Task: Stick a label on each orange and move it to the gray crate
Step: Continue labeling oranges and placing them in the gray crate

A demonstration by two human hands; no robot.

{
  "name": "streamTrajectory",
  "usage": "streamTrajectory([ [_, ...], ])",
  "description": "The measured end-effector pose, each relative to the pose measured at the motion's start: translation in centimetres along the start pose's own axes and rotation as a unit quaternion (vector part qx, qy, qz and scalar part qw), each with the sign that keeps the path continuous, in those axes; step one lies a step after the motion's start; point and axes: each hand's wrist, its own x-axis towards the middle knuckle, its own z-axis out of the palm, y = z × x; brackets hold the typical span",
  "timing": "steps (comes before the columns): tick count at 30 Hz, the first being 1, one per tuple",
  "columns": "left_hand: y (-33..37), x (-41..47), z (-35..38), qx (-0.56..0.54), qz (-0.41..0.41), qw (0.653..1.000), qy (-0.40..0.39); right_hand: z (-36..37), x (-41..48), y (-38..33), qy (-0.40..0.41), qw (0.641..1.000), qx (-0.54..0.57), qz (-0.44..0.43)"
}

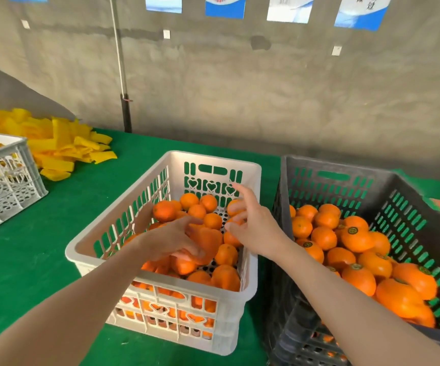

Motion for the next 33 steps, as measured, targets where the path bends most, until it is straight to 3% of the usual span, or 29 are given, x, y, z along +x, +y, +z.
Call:
streamTrajectory([
  [4, 0.5, -0.3, 1.1, -0.097, 0.059, 0.993, 0.014, -1.0, 0.1, -0.2, 0.005, 0.989, 0.140, 0.047],
  [8, 1.1, -0.5, 3.2, -0.257, 0.132, 0.957, 0.028, -1.5, -0.3, -0.6, 0.018, 0.972, 0.229, 0.044],
  [12, 1.2, -0.3, 3.6, -0.385, 0.122, 0.914, 0.036, -2.1, -0.1, -0.4, 0.124, 0.952, 0.276, 0.045],
  [15, 1.6, 0.1, 3.8, -0.458, 0.113, 0.882, 0.018, -1.9, -0.1, -0.5, 0.089, 0.958, 0.268, 0.042],
  [22, 2.7, 0.3, 4.6, -0.430, 0.068, 0.900, 0.034, -1.5, -0.1, -0.3, 0.037, 0.982, 0.182, -0.030],
  [33, 3.1, -1.5, 4.8, -0.402, 0.078, 0.912, 0.035, -0.7, -1.6, -0.9, 0.116, 0.978, 0.042, -0.171],
])
